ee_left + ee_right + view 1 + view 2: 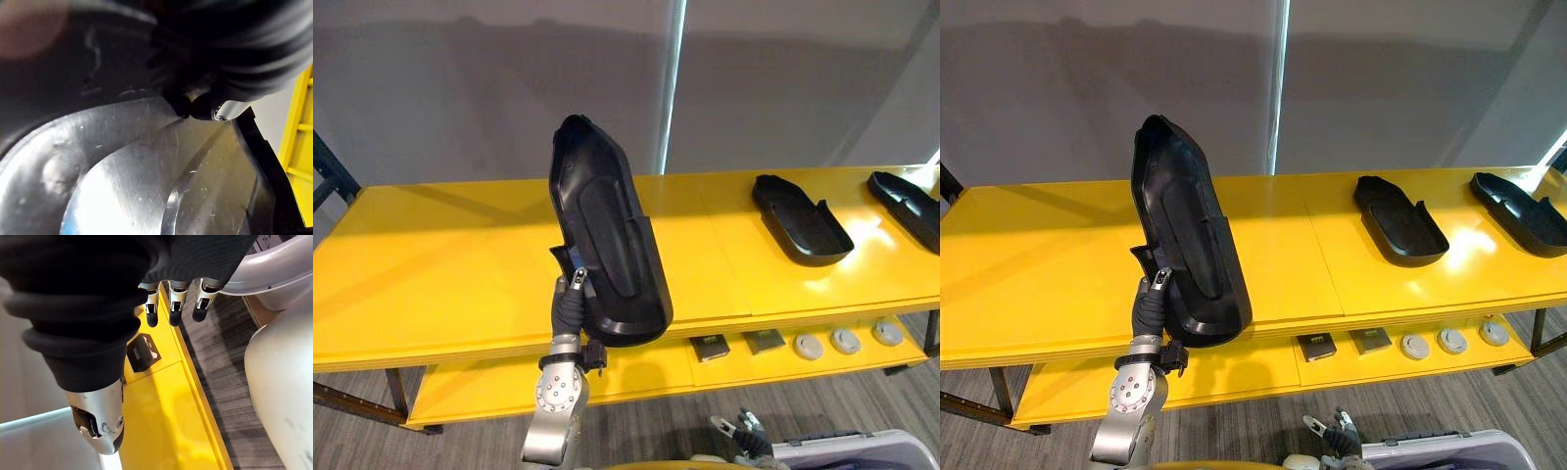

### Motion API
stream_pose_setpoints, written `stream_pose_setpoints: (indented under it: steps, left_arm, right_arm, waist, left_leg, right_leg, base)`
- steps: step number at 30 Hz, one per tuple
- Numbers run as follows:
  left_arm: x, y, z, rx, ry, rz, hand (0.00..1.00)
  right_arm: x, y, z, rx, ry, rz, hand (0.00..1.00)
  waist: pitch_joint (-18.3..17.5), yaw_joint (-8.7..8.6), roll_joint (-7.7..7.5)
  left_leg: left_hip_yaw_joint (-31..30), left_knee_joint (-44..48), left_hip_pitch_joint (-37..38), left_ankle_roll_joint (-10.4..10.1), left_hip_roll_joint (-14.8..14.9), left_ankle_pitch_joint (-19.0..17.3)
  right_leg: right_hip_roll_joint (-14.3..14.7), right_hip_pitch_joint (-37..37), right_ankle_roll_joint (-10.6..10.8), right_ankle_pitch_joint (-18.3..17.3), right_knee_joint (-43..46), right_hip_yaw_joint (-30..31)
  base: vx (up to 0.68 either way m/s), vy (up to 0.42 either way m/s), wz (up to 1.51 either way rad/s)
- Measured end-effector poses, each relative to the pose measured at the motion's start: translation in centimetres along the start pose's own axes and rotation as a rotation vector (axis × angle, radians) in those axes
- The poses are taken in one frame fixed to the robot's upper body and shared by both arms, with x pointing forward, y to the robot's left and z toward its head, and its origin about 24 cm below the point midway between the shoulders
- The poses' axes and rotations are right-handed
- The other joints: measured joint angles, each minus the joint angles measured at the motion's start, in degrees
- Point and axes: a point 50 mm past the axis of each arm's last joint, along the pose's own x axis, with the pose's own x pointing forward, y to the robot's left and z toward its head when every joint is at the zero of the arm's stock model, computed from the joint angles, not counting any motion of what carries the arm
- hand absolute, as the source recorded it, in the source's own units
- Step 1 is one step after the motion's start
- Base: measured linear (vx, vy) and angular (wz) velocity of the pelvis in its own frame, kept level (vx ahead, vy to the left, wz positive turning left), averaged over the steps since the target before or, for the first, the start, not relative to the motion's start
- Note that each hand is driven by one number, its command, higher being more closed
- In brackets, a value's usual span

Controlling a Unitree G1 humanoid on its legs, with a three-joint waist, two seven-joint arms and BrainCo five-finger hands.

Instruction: Walk over and take plastic housings, then place them on the shelf

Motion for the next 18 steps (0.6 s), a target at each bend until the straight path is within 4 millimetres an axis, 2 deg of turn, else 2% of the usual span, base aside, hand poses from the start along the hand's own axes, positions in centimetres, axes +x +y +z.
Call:
stream_pose_setpoints:
  steps: [3, 5, 8, 14, 15, 18]
  left_arm:
    - [1.1, 0.7, -0.6, 0.084, 0.01, 0.025, 1.0]
    - [2.4, 1.6, -1.3, 0.132, 0.039, 0.063, 1.0]
    - [4.1, 1.9, -1.6, 0.172, 0.054, 0.093, 1.0]
    - [6.0, 2.5, -2.3, 0.207, 0.101, 0.151, 1.0]
    - [6.5, 2.5, -2.7, 0.216, 0.118, 0.165, 1.0]
    - [7.5, 2.6, -3.0, 0.232, 0.147, 0.177, 1.0]
  right_arm:
    - [0.0, 0.2, -0.1, -0.02, 0.006, 0.02, 0.0]
    - [0.2, 0.3, 0.2, -0.061, -0.001, 0.036, 0.0]
    - [0.3, 0.3, 0.3, -0.078, -0.004, 0.038, 0.0]
    - [0.4, 0.1, 0.6, -0.086, -0.008, 0.037, 0.0]
    - [0.5, 0.0, 0.7, -0.094, -0.012, 0.035, 0.0]
    - [0.6, 0.0, 1.0, -0.128, -0.017, 0.045, 0.0]
  waist:
    - [-0.5, -0.23, 0.21]
    - [-0.8, -1.36, 0.48]
    - [-0.9, -1.94, 0.69]
    - [-1.0, -3.79, 0.45]
    - [-1.1, -4.57, 0.45]
    - [-1.0, -4.97, 0.45]
  left_leg:
    - [0.4, -2.4, 0.1, 0.4, -0.5, 1.7]
    - [0.4, -4.2, 0.1, 0.2, -1.0, 2.8]
    - [0.9, -6.3, 0.2, -0.3, -1.4, 4.2]
    - [1.1, -8.8, 0.5, -1.1, -1.3, 6.0]
    - [1.1, -9.5, 0.6, -1.4, -1.2, 6.2]
    - [1.3, -10.0, 0.9, -1.5, -1.1, 6.3]
  right_leg:
    - [0.0, 1.2, 0.2, 3.3, -4.8, 0.2]
    - [0.0, 2.0, 0.1, 5.5, -8.0, 0.2]
    - [0.1, 1.9, 0.3, 7.3, -11.0, 0.5]
    - [0.8, 1.9, 0.3, 9.2, -14.0, 0.7]
    - [0.9, 1.8, 0.4, 9.2, -14.3, 0.8]
    - [1.2, 1.7, 0.5, 9.3, -14.4, 1.1]
  base:
    - [-0.12, 0.032, -0.03]
    - [-0.13, 0.003, -0.02]
    - [-0.11, -0.017, -0.09]
    - [-0.06, -0.032, -0.06]
    - [0.0, 0.0, 0.0]
    - [0.0, -0.011, -0.05]
